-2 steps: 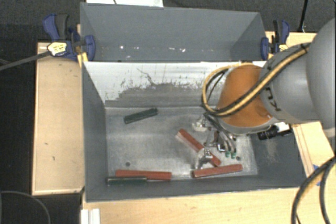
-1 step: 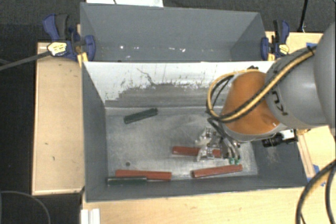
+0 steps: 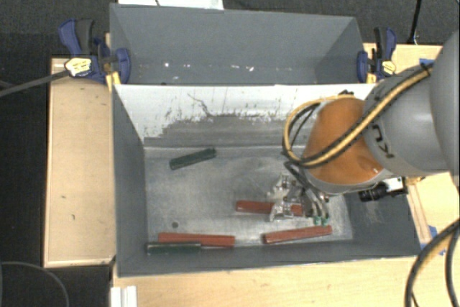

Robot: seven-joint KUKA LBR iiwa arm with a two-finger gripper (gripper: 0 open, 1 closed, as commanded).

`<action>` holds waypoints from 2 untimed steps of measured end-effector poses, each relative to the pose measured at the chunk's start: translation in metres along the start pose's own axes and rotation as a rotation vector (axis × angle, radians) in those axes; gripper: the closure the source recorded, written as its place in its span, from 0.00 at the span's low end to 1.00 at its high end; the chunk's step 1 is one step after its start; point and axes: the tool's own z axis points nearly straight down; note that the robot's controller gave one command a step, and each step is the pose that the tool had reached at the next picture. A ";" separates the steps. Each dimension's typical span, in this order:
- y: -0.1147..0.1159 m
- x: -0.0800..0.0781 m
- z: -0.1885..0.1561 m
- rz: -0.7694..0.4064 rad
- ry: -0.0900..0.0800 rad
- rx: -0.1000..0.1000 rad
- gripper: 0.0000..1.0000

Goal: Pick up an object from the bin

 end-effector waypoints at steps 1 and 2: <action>0.000 0.002 -0.006 -0.001 0.007 0.002 1.00; -0.001 0.004 -0.027 -0.002 0.013 0.004 1.00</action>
Offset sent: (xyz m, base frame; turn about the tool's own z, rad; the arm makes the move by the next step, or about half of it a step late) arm 0.0001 0.0000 0.0152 0.0000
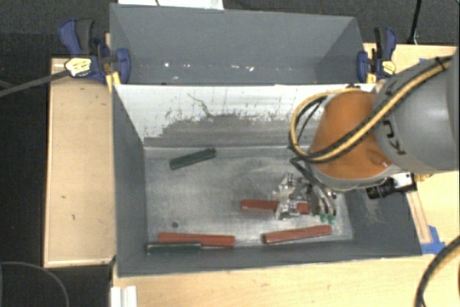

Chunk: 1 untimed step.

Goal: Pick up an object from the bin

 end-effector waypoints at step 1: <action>0.000 -0.001 -0.018 -0.001 -0.004 0.000 1.00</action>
Offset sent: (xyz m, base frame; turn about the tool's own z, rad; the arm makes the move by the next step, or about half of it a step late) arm 0.0000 0.0001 0.0642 0.0000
